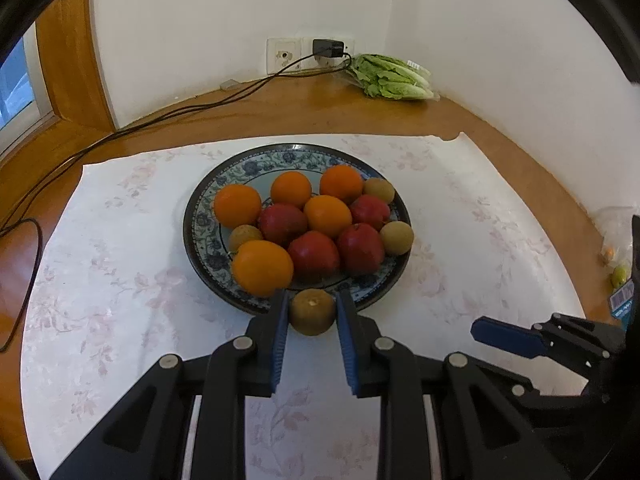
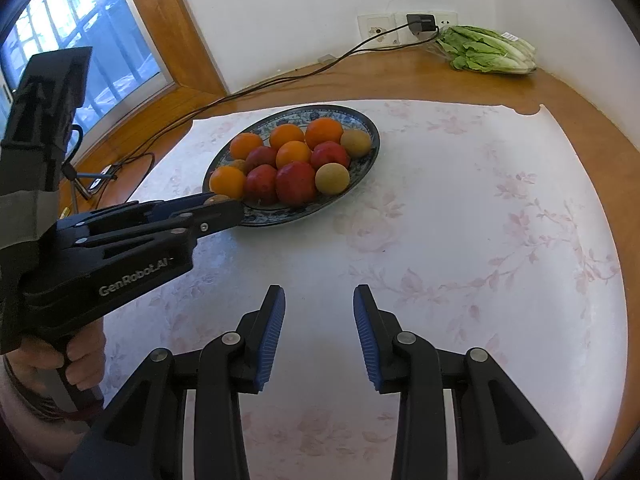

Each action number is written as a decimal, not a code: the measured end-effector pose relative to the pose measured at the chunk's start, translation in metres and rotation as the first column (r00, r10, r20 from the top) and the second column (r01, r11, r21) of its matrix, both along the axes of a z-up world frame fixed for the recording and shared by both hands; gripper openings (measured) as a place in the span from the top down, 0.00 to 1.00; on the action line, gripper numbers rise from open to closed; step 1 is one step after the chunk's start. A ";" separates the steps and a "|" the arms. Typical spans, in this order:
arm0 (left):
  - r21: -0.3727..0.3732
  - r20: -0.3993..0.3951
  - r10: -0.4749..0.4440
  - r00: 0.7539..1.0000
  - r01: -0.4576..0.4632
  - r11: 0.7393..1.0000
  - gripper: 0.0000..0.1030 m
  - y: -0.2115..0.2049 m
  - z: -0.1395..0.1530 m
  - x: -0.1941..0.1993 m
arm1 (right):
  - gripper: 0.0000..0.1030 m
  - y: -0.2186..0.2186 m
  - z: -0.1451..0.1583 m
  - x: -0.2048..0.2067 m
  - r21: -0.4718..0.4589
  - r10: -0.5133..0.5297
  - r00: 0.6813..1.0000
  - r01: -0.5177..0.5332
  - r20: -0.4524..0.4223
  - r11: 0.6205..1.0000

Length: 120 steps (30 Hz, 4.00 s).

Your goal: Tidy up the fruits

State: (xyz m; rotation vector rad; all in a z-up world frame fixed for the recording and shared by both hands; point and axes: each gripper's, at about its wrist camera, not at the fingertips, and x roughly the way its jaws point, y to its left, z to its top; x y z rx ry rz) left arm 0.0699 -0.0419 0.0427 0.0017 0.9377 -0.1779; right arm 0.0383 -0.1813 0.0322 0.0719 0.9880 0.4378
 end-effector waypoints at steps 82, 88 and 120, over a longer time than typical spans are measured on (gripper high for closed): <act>0.132 -0.050 0.170 0.984 -0.162 0.978 0.14 0.028 -0.016 -0.019 | 0.14 0.018 0.000 0.014 -0.083 -0.058 0.996 0.064 0.073 0.994; 0.133 -0.054 0.172 0.984 -0.163 0.978 0.14 0.028 -0.017 -0.018 | 0.14 0.018 -0.002 0.015 -0.083 -0.057 0.996 0.063 0.069 0.995; 0.137 -0.067 0.173 0.983 -0.163 0.977 0.14 0.028 -0.022 -0.020 | 0.14 0.018 -0.005 0.014 -0.077 -0.062 0.996 0.066 0.059 0.995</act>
